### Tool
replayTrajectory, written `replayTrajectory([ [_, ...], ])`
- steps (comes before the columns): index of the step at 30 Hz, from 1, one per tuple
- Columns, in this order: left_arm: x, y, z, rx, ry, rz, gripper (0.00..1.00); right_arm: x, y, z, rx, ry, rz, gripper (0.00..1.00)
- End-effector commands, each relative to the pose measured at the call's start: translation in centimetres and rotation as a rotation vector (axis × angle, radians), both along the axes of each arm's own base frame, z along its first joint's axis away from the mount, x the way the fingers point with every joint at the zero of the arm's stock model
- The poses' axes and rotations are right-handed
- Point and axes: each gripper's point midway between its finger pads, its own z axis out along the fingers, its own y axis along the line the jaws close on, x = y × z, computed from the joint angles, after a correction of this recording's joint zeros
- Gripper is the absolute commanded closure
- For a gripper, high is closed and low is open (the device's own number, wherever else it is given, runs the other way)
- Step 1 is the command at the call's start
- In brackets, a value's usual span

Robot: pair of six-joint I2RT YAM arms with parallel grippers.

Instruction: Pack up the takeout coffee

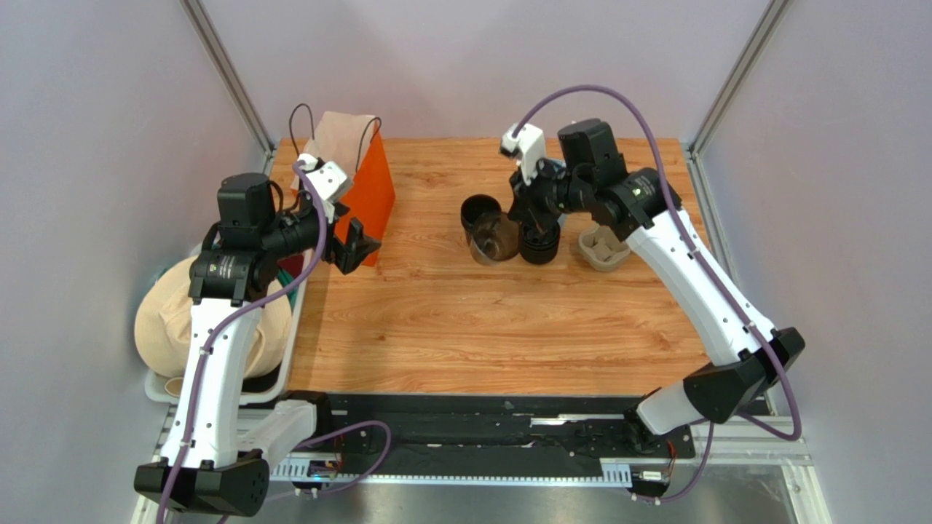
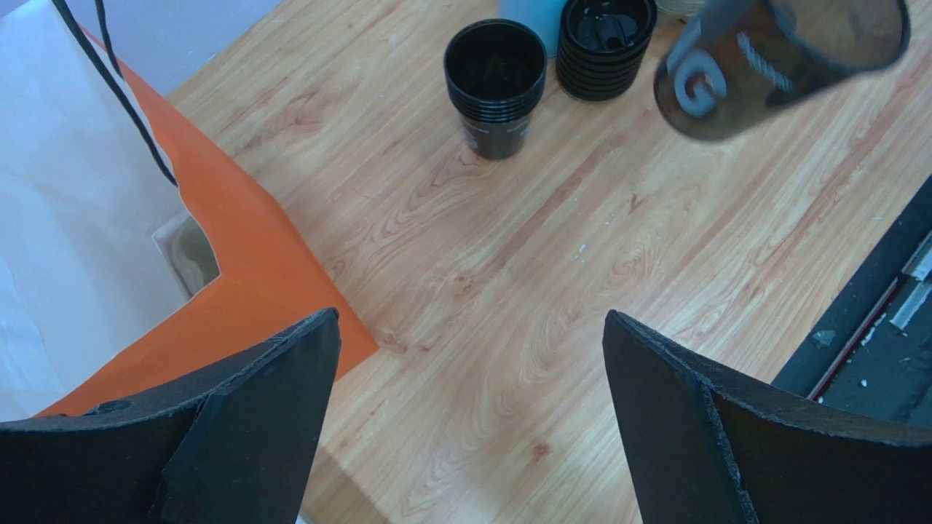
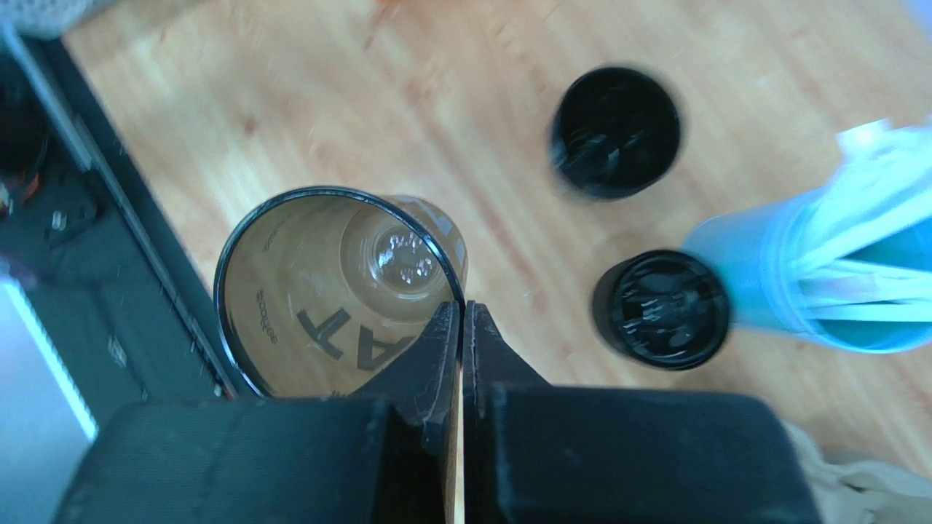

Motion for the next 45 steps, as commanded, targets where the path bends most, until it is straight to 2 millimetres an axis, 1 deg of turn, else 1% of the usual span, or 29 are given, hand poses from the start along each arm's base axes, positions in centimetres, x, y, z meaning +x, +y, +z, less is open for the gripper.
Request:
replayTrajectory([
  [1, 0.1, -0.3, 0.9, -0.009, -0.039, -0.014, 0.01, -2.1, 1.0, -3.5, -0.037, 0.005, 0.117, 1.00],
  [3, 0.1, -0.2, 0.9, -0.008, -0.039, -0.011, 0.01, -2.4, 1.3, -4.5, -0.044, 0.006, 0.130, 1.00],
  [4, 0.0, -0.2, 0.9, -0.009, -0.040, -0.010, 0.01, -3.0, 1.5, -6.0, -0.065, 0.026, 0.144, 1.00],
  [5, 0.0, -0.2, 0.9, -0.008, -0.041, -0.009, 0.01, -3.2, 1.6, -6.5, -0.076, 0.022, 0.148, 1.00],
  [6, 0.0, -0.2, 1.0, -0.009, -0.041, -0.010, 0.01, -2.9, 1.8, -6.8, -0.079, 0.003, 0.144, 1.00],
  [7, 0.0, -0.2, 0.9, -0.008, -0.041, -0.011, 0.01, -3.3, 2.0, -8.1, -0.094, 0.022, 0.151, 1.00],
  [9, 0.0, -0.3, 1.0, -0.010, -0.041, -0.012, 0.01, -3.1, 2.5, -9.1, -0.105, 0.025, 0.146, 1.00],
  [14, -0.1, -0.2, 1.0, -0.008, -0.043, -0.007, 0.01, -3.4, 3.6, -12.0, -0.144, 0.079, 0.162, 1.00],
  [15, -0.1, -0.2, 0.9, -0.008, -0.043, -0.007, 0.01, -3.1, 3.9, -12.5, -0.145, 0.083, 0.158, 1.00],
  [17, 0.0, -0.2, 1.0, -0.009, -0.043, -0.006, 0.01, -3.2, 4.4, -13.5, -0.150, 0.095, 0.163, 1.00],
  [18, -0.1, -0.2, 0.9, -0.008, -0.043, -0.007, 0.01, -2.9, 4.6, -14.3, -0.167, 0.098, 0.159, 1.00],
  [21, -0.1, -0.2, 0.9, -0.009, -0.044, -0.007, 0.01, -2.8, 5.1, -15.7, -0.204, 0.111, 0.164, 1.00],
  [26, -0.2, -0.2, 0.9, -0.010, -0.046, -0.007, 0.01, -2.9, 5.7, -17.2, -0.221, 0.135, 0.175, 1.00],
  [30, -0.2, -0.2, 0.8, -0.012, -0.043, -0.010, 0.01, -3.1, 5.7, -18.6, -0.242, 0.148, 0.175, 1.00],
  [41, -0.2, -0.2, 0.9, -0.013, -0.045, -0.010, 0.01, -3.1, 5.7, -20.1, -0.258, 0.169, 0.171, 1.00],
  [43, -0.2, -0.2, 0.9, -0.013, -0.045, -0.010, 0.01, -3.1, 5.8, -20.0, -0.254, 0.167, 0.171, 0.98],
  [45, -0.3, -0.2, 1.0, -0.014, -0.050, -0.010, 0.01, -3.1, 5.8, -19.9, -0.252, 0.166, 0.172, 0.93],
])
